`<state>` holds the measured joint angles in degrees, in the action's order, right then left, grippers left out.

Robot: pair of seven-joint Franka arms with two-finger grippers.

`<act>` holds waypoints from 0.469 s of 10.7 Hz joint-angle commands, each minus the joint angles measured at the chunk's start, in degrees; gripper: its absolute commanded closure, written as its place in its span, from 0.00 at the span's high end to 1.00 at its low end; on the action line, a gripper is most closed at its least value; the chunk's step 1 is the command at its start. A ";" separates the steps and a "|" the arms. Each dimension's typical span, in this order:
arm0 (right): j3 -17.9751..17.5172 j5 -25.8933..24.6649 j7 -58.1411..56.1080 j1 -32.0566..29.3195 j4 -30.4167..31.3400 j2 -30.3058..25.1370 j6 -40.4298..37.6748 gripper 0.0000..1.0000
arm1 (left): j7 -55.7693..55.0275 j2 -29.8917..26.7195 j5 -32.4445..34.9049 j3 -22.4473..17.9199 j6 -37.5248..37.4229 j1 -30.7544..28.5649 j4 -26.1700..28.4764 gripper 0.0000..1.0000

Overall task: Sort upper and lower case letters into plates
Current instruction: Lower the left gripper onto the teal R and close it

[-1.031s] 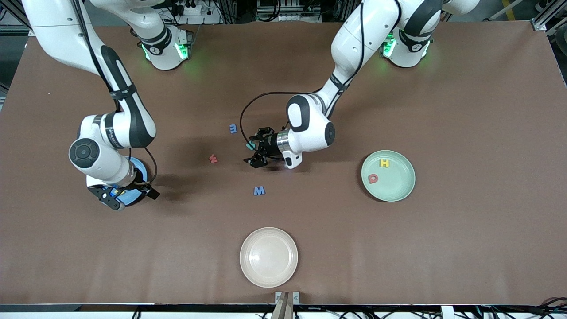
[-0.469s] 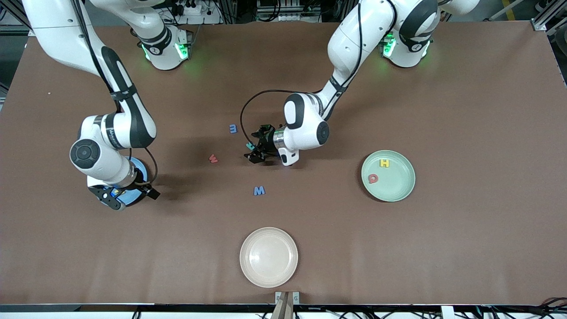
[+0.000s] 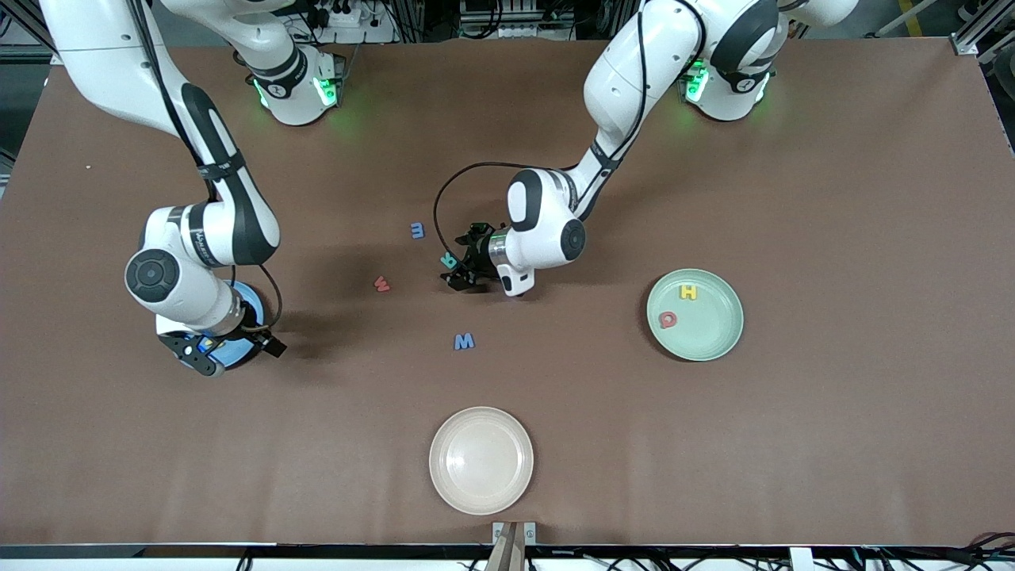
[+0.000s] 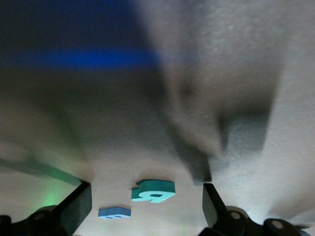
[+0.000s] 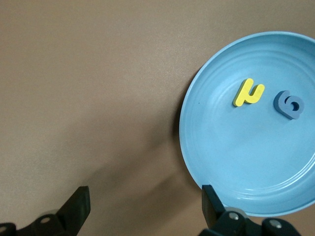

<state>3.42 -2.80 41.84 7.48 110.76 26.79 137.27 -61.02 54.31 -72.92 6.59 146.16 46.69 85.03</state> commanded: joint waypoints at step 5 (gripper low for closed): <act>0.01 -0.45 0.61 -0.01 -0.37 0.11 -0.16 1.00 | -2.61 1.85 1.73 -0.17 0.09 1.21 -1.98 0.79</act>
<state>3.44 -2.80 41.84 7.48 110.75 26.80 137.27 -61.85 54.49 -72.84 6.60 146.16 47.25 84.54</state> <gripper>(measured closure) 0.000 0.145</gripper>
